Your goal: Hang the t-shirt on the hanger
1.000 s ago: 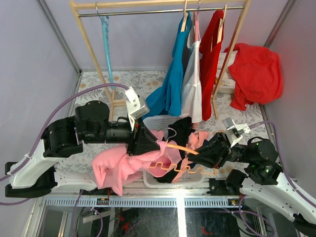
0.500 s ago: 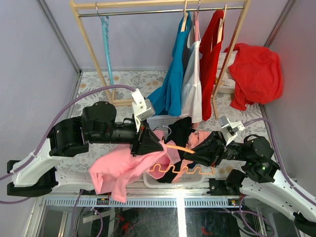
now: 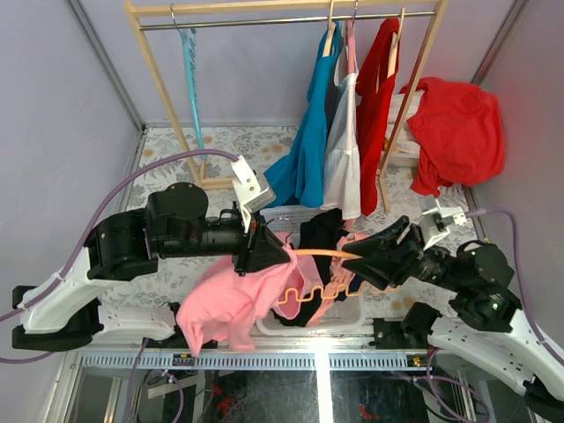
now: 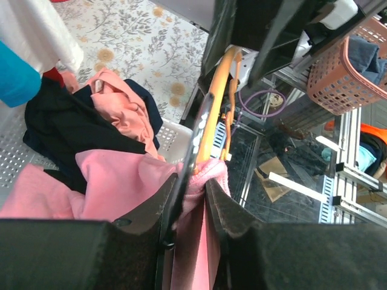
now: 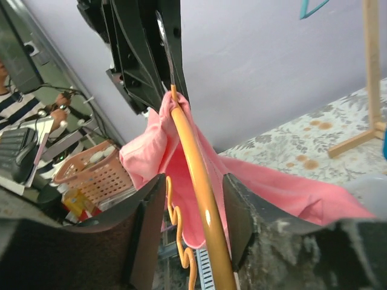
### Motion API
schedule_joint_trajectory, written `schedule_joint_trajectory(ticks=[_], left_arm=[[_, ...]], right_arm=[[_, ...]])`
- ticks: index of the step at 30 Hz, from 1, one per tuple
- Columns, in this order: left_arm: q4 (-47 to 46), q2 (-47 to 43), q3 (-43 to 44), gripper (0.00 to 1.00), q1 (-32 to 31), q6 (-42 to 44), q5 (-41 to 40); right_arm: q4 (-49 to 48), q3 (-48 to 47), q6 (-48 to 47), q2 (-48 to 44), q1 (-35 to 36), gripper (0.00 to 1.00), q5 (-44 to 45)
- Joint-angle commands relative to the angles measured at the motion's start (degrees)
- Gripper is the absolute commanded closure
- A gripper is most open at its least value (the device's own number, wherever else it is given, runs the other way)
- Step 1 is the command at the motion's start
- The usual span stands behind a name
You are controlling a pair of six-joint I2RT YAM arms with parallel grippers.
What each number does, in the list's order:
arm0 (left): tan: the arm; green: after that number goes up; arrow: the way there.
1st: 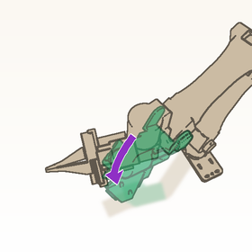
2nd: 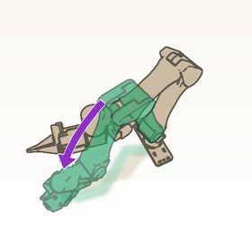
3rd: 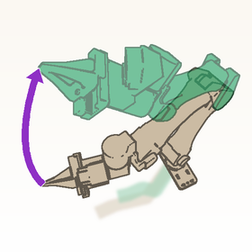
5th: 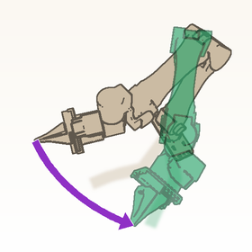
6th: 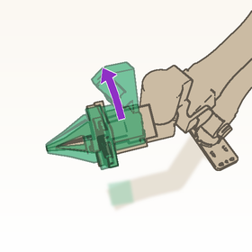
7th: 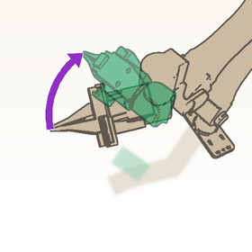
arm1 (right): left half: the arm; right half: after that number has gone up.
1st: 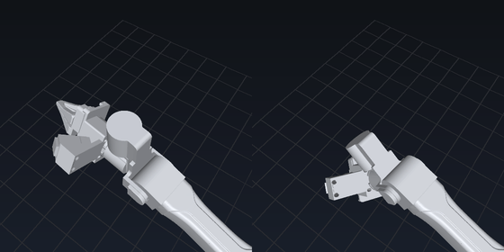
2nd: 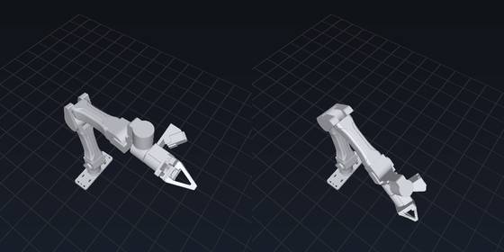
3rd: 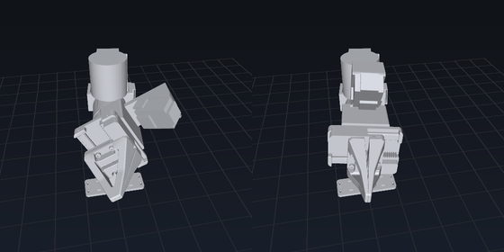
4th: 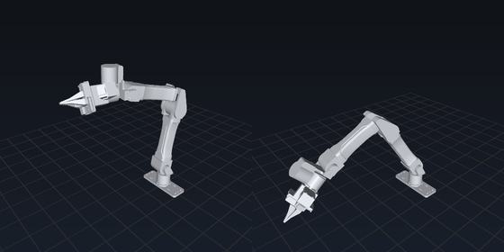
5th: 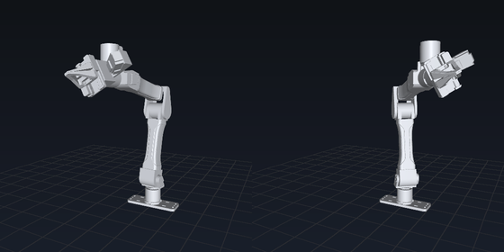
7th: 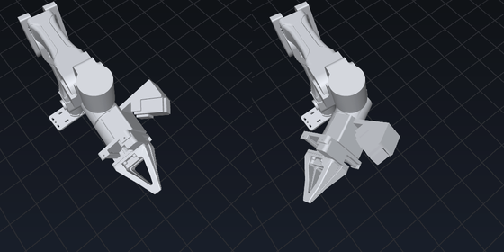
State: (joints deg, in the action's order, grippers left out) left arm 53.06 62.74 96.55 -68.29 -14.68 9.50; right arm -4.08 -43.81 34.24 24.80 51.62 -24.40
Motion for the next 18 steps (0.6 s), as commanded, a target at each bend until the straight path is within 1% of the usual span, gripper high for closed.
schedule_joint_trajectory(ticks=[1,7,12,15,18], left_arm=[[-2.8,-0.3,0.2,1.00,0.3,0.8,-7.6],[-2.9,0.2,0.8,1.00,0.3,1.2,-8.7],[-2.9,-0.7,-0.1,1.00,0.3,0.6,-10.8],[-3.0,-1.1,-0.6,1.00,0.3,0.4,-11.6],[-3.0,-0.9,-0.5,1.00,0.3,0.1,-13.6]], right_arm=[[8.6,-6.1,-1.8,-3.2,0.0,0.49,7.7],[19.3,-9.6,-2.9,-4.2,-0.1,0.46,12.8],[29.1,-11.2,-1.8,-6.3,-0.1,0.45,18.1],[29.9,-9.0,0.2,-7.2,-0.1,0.44,17.7],[26.8,-4.9,3.1,-6.8,-0.1,0.45,15.0]])
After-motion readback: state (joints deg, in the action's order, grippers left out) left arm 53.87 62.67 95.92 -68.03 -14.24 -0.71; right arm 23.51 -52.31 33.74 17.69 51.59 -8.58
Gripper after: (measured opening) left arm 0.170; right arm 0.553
